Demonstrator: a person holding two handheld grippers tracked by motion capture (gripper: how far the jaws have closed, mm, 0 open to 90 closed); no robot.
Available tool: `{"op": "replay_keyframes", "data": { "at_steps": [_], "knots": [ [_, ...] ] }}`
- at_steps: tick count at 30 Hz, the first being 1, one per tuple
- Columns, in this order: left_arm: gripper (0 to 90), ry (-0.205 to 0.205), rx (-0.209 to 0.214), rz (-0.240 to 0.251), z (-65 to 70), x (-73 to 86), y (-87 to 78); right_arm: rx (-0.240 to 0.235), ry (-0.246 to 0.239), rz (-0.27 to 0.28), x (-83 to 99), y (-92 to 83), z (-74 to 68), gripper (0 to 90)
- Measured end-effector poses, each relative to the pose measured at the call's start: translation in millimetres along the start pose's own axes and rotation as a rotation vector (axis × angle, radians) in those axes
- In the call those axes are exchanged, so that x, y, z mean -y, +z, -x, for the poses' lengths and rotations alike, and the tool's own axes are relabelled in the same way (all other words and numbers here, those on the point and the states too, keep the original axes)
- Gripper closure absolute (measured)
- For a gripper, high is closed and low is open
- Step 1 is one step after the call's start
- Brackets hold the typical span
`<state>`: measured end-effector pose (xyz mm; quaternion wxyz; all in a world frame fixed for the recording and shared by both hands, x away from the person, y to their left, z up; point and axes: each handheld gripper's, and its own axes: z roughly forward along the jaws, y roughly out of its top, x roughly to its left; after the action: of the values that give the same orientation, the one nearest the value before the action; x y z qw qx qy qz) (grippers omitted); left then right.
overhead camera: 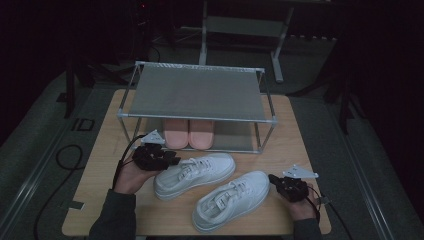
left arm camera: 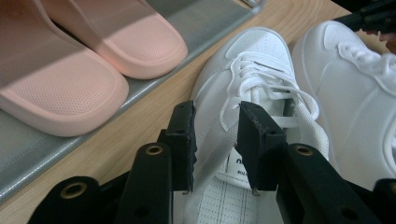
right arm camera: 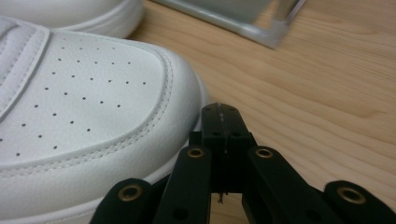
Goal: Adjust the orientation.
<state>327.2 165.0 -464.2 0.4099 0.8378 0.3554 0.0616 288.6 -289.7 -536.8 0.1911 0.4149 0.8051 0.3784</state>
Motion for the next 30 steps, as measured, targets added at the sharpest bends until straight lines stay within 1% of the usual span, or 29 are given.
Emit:
{"op": "replay_keyframes", "data": {
  "at_steps": [4, 7, 10, 12, 13, 14, 15, 16, 21, 25, 27, 28, 30],
  "knots": [
    [66.6, 0.001, 0.002, -0.001, 0.1, 0.3, 0.8, -0.018, -0.023, -0.007, -2.9, 2.9, -12.3, 90.0],
    [66.6, 0.001, 0.001, 0.000, -0.1, 0.3, 0.4, -0.010, -0.027, -0.005, -4.1, 1.9, -16.1, 90.0],
    [66.7, -0.005, -0.005, 0.004, -2.2, 0.9, -2.1, -0.004, -0.018, 0.024, -4.7, -8.5, -20.1, 90.0],
    [67.0, -0.007, -0.013, 0.002, -4.8, 1.4, -3.3, -0.009, -0.034, 0.034, -3.7, -16.7, -26.2, 90.0],
    [67.4, -0.012, -0.016, 0.002, -5.5, 1.8, -3.5, -0.016, -0.041, 0.036, -2.6, -20.4, -30.5, 90.0],
    [67.7, -0.015, -0.019, 0.003, -6.7, 2.3, -4.1, -0.027, -0.061, 0.041, 0.4, -25.8, -39.4, 90.0],
    [67.7, -0.018, -0.022, 0.004, -7.2, 2.6, -4.5, -0.027, -0.061, 0.041, 0.4, -25.8, -39.4, 90.0],
    [67.7, -0.018, -0.026, 0.005, -8.2, 2.9, -5.4, -0.035, -0.065, 0.042, 1.6, -27.3, -42.6, 90.0],
    [67.8, -0.027, -0.037, 0.012, -12.0, 4.1, -9.0, -0.072, -0.101, 0.051, 8.3, -35.6, -61.6, 90.0],
    [67.8, -0.037, -0.041, 0.016, -15.3, 5.5, -10.3, -0.108, -0.133, 0.039, 15.2, -38.1, -77.0, 90.0],
    [68.0, -0.038, -0.044, 0.012, -16.5, 6.0, -10.2, -0.114, -0.144, 0.022, 18.7, -37.0, -82.3, 90.0],
    [68.0, -0.040, -0.044, 0.012, -17.1, 6.2, -9.8, -0.112, -0.148, 0.023, 20.0, -36.3, -83.5, 90.0],
    [68.2, -0.041, -0.045, 0.007, -17.8, 6.9, -9.0, -0.126, -0.138, 0.026, 20.2, -36.0, -81.6, 90.0]
  ]
}}
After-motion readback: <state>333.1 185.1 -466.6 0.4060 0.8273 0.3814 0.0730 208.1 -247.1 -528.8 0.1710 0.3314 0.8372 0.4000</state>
